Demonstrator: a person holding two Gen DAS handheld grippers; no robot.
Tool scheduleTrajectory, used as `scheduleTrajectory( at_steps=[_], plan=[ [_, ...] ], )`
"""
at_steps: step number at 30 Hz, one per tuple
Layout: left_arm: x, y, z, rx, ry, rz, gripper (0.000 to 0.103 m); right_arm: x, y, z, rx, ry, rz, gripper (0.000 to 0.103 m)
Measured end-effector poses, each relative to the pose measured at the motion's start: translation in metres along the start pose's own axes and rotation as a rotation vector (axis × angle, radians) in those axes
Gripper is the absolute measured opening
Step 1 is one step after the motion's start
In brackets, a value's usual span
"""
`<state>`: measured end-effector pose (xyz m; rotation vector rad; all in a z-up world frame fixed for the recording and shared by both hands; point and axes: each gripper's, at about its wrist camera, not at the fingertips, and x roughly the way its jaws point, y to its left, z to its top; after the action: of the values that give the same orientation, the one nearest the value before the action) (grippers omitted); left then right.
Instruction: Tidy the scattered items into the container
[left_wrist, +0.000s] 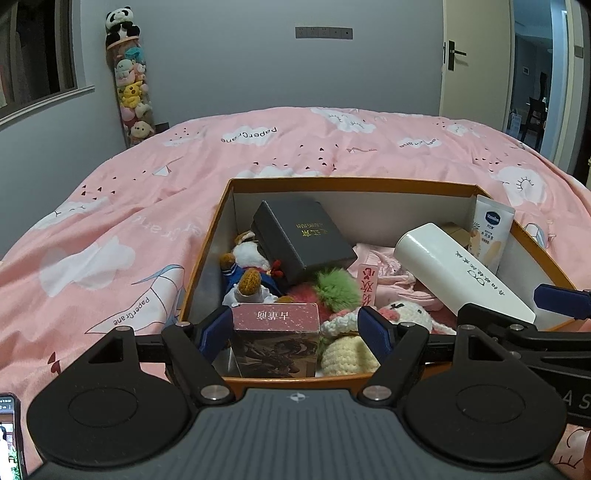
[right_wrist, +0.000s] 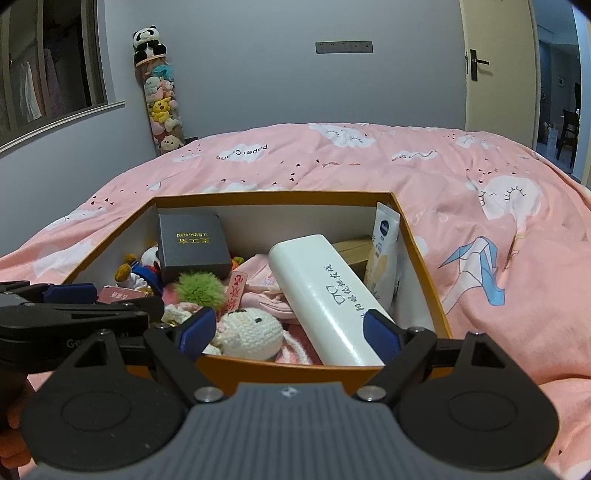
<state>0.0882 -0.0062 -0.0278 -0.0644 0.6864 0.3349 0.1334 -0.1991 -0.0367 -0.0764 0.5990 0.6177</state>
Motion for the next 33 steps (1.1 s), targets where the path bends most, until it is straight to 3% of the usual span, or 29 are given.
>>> scheduleTrajectory(
  at_steps=[33],
  plan=[
    [0.0007, 0.0, 0.0002, 0.002, 0.02, 0.014, 0.088, 0.0006, -0.0004, -0.0036, -0.004, -0.006, -0.04, 0.094]
  ],
)
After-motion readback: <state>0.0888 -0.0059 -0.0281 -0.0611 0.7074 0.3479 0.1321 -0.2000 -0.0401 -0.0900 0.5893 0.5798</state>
